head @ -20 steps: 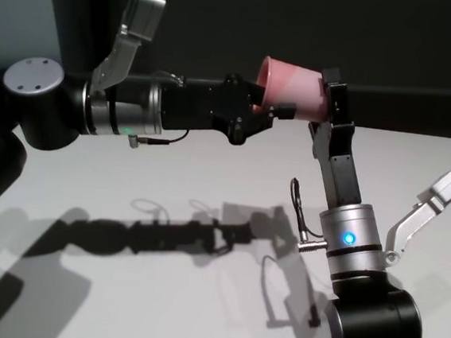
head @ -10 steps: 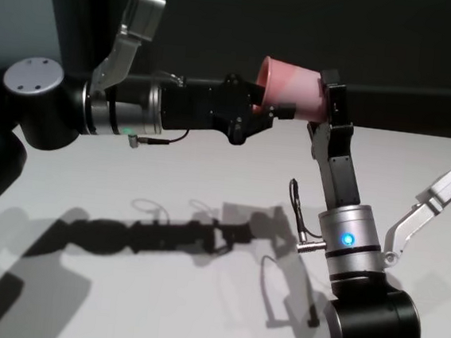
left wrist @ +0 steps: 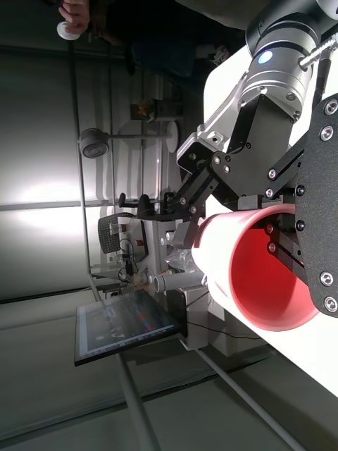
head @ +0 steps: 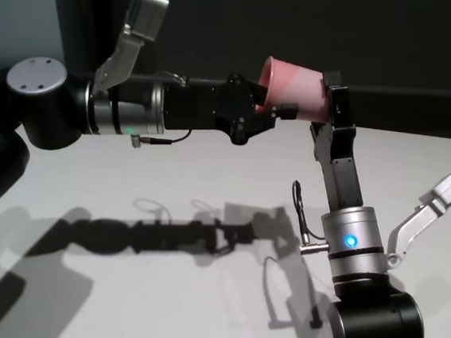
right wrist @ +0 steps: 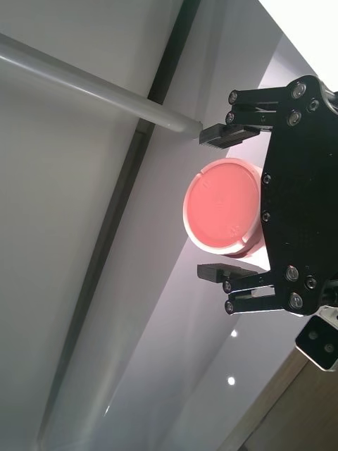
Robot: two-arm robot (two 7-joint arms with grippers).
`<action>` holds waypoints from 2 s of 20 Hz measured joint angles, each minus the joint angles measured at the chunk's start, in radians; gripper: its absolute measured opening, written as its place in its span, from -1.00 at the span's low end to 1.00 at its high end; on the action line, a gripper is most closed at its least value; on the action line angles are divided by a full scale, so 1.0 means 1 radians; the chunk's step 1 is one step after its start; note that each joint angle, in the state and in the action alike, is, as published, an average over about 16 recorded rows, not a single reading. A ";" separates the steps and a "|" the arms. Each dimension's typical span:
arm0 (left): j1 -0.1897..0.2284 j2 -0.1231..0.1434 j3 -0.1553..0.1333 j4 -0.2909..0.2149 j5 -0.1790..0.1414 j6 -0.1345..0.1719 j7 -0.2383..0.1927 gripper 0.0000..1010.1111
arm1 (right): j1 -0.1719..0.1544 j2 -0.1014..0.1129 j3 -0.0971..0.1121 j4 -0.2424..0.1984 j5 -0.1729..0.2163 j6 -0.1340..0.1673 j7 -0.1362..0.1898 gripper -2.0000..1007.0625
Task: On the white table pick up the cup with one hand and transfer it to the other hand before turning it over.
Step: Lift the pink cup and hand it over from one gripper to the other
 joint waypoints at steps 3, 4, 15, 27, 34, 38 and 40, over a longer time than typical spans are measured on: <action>0.000 0.000 0.000 0.000 0.000 0.000 0.000 -0.91 | 0.000 0.000 0.000 0.000 0.000 0.000 0.000 0.99; 0.000 0.000 0.000 0.000 0.000 0.000 0.000 -0.91 | 0.000 -0.001 0.000 0.000 0.000 0.000 0.000 0.98; 0.000 0.000 0.000 0.000 0.000 0.000 0.000 -0.91 | 0.000 -0.004 0.002 0.000 -0.001 0.001 0.002 0.72; 0.000 0.000 0.000 0.000 0.000 0.000 0.000 -0.88 | 0.000 -0.005 0.003 0.000 -0.002 0.002 0.003 0.47; 0.000 0.000 0.000 0.000 0.000 0.000 0.000 -0.68 | 0.000 -0.005 0.004 0.000 -0.002 0.002 0.003 0.46; 0.000 0.000 0.000 0.000 0.000 0.000 0.000 -0.46 | 0.000 -0.005 0.004 0.000 -0.002 0.003 0.002 0.46; 0.000 0.000 0.000 0.000 0.000 0.000 0.000 -0.32 | 0.000 -0.005 0.004 0.000 -0.002 0.003 0.002 0.46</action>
